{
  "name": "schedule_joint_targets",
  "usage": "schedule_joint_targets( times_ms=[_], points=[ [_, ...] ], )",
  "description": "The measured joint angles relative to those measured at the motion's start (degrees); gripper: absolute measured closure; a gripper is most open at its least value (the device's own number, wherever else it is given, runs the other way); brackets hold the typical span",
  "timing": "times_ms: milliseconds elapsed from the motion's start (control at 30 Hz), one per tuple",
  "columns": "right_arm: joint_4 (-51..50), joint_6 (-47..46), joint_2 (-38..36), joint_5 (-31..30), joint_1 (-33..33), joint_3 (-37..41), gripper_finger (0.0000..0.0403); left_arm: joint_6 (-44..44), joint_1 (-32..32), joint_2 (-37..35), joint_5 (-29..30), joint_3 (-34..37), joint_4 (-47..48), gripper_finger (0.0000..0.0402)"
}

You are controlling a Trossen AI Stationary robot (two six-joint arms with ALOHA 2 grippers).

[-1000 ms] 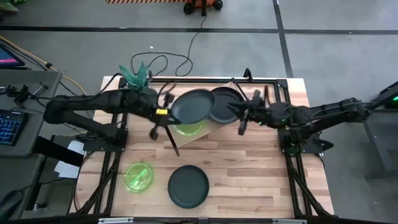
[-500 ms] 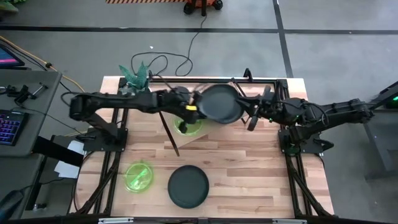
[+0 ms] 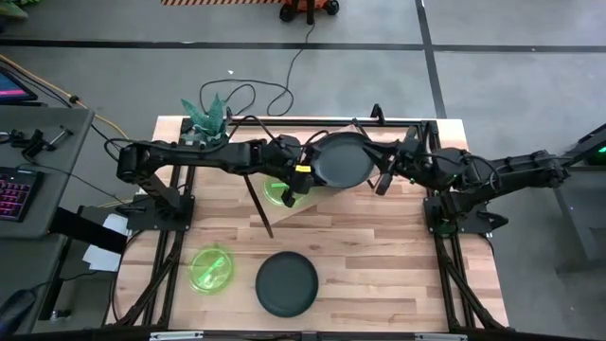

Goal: Place and stack plates onto a shelf
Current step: Stack the top black plate on top of the other black plate on the shelf

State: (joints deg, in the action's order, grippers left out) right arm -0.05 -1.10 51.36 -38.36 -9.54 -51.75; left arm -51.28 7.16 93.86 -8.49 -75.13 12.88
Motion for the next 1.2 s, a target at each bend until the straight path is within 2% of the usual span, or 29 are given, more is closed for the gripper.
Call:
schedule_joint_targets(
  times_ms=[100,267,733,967,1200],
  points=[
    [1.6,1.1,0.0,0.0,0.0,0.0,0.0355,1.7,0.4,0.0,-0.3,0.0,-0.1,0.0401],
    [1.6,2.0,0.0,-0.6,0.0,0.0,0.0355,3.7,1.1,0.0,-4.5,0.0,-0.2,0.0401],
    [2.2,4.8,0.0,-0.7,0.0,0.0,0.0355,3.8,1.4,1.2,-4.2,0.9,-1.9,0.0401],
    [3.8,6.1,0.0,-0.7,0.0,0.0,0.0355,-0.6,1.5,5.5,-0.1,1.3,-5.3,0.0401],
    [3.6,6.1,0.0,-0.7,0.0,0.0,0.0355,-0.9,1.5,6.8,5.7,1.3,-6.9,0.0387]
  ],
)
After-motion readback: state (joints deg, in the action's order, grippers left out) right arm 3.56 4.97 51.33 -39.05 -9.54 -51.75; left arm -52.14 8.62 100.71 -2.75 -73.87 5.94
